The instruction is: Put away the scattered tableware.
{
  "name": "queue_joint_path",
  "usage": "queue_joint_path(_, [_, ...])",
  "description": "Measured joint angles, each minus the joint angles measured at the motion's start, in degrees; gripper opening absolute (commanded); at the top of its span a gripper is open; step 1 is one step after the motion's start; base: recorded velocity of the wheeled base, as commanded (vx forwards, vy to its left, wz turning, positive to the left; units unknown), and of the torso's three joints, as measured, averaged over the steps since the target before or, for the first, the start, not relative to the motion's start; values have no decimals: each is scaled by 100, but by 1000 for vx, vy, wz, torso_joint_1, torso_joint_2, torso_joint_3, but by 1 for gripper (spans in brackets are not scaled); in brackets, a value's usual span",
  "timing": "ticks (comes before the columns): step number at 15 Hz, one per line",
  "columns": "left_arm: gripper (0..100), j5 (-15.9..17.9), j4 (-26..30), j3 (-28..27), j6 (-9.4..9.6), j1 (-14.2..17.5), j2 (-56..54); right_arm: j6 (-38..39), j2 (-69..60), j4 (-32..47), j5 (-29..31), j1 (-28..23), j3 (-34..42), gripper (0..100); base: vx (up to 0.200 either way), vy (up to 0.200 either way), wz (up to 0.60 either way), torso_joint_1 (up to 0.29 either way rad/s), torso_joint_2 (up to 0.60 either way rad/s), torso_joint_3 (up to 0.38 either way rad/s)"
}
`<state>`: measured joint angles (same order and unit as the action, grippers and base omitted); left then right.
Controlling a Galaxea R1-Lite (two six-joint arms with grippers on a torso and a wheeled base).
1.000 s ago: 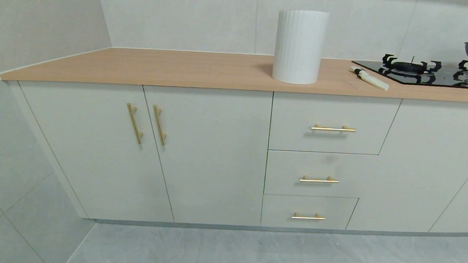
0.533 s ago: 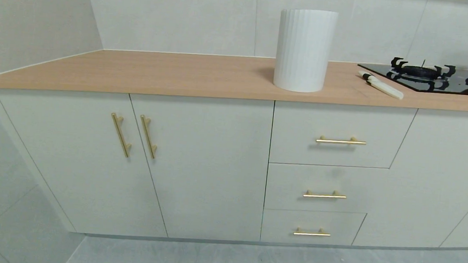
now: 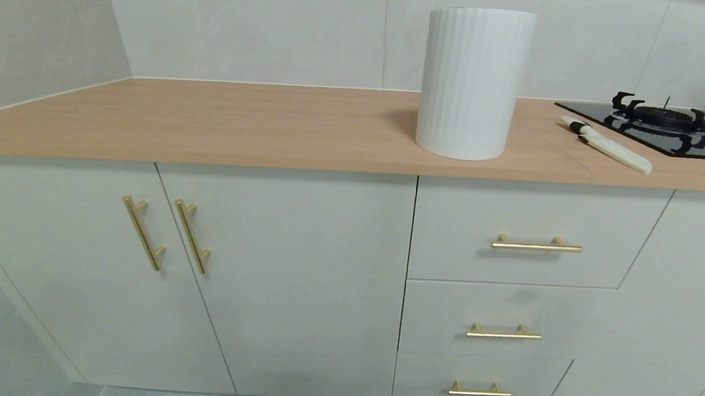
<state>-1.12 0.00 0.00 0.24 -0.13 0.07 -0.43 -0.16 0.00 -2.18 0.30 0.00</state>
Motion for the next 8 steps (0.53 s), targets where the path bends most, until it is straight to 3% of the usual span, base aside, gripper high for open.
queue_joint_path(7, [100, 0, 5, 0, 0, -2, 0, 0, 2, 0, 0, 2, 0, 100, 200, 0, 0, 2, 2, 2])
queue_joint_path(8, [100, 1, 0, 0, 0, 0, 0, 0, 2, 0, 2, 0, 0, 100, 0, 0, 0, 0, 0, 0])
